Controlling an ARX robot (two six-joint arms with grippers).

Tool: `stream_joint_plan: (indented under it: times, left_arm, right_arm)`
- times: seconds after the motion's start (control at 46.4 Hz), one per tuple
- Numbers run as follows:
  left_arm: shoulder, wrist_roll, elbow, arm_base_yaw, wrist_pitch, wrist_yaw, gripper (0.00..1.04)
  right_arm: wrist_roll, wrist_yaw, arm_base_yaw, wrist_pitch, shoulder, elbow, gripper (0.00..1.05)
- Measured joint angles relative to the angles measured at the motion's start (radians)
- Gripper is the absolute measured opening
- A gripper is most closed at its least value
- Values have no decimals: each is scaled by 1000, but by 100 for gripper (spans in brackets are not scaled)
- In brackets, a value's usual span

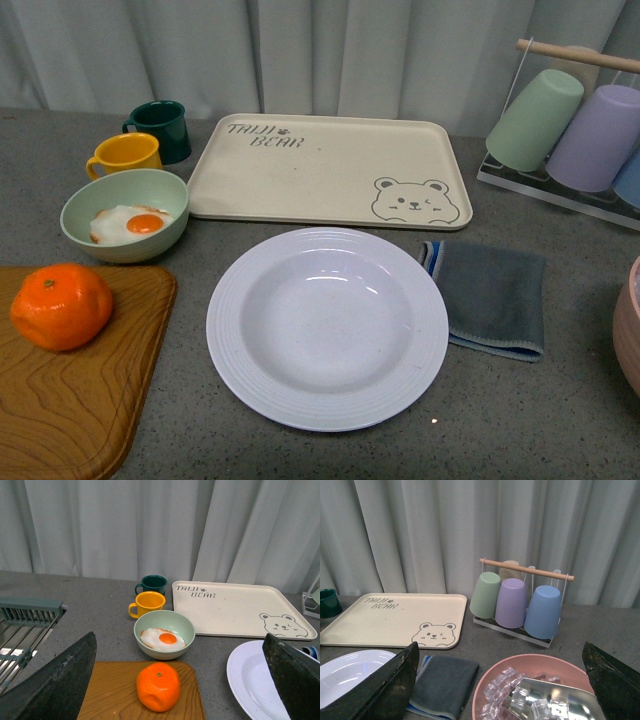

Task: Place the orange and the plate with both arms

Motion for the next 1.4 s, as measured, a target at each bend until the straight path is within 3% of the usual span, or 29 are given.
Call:
stream_joint_plan:
  times: [1.013, 1.121, 1.186, 1.402]
  left_arm:
    - [0, 0, 0, 0, 0, 0, 98]
    - [107, -97, 29, -37, -85, -102, 98]
    - [203, -140, 32, -42, -36, -76, 98]
    - [825, -232, 165, -72, 340, 39, 98]
  right_arm:
    - [0, 0, 0, 0, 0, 0, 95]
    - [0, 0, 0, 0, 0, 0, 95]
    - [0, 0, 0, 0, 0, 0, 95]
    - [0, 0, 0, 0, 0, 0, 95]
